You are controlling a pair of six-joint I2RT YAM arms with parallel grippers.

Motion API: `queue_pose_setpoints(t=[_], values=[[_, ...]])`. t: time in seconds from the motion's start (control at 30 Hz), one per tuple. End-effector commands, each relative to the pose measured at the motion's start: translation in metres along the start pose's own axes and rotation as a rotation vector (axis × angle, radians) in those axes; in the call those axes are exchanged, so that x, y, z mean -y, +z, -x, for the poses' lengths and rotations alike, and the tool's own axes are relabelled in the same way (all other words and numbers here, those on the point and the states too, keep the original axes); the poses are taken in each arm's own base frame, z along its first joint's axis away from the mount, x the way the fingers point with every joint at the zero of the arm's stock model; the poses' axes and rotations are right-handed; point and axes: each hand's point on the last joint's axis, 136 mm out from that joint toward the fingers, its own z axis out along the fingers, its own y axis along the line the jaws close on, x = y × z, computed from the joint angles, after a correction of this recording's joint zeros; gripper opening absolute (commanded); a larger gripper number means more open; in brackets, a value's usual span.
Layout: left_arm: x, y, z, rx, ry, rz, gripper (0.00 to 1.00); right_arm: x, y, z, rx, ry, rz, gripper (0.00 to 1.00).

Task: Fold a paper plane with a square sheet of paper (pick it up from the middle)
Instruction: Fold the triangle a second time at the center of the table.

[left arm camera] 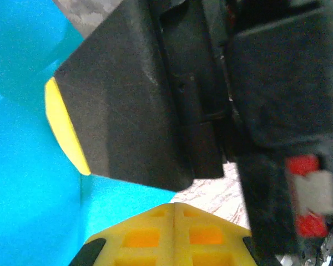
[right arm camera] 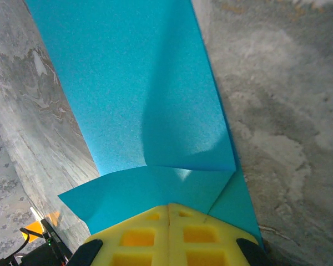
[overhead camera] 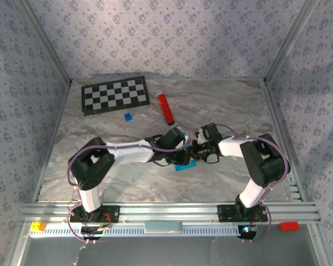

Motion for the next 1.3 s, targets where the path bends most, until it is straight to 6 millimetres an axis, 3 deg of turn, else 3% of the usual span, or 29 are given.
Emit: queue_pose_setpoints(t=[0.0,0.43,0.9,1.27], values=[[0.008,0.004,0.007,-0.002,-0.016,-0.019,0.04,0.038,0.004,-0.013,-0.023,0.08,-0.138,0.0],[-0.017,0.015,-0.004,-0.031,-0.058,0.065,0.01,0.039,0.006,-0.014,-0.028,0.082,-0.141,0.0],[-0.015,-0.002,0.001,0.049,-0.068,0.012,0.0,0.04,0.005,-0.013,-0.027,0.084,-0.143,0.0],[-0.026,0.007,-0.001,0.033,-0.099,0.022,0.0,0.041,0.005,-0.013,-0.029,0.084,-0.145,0.0]])
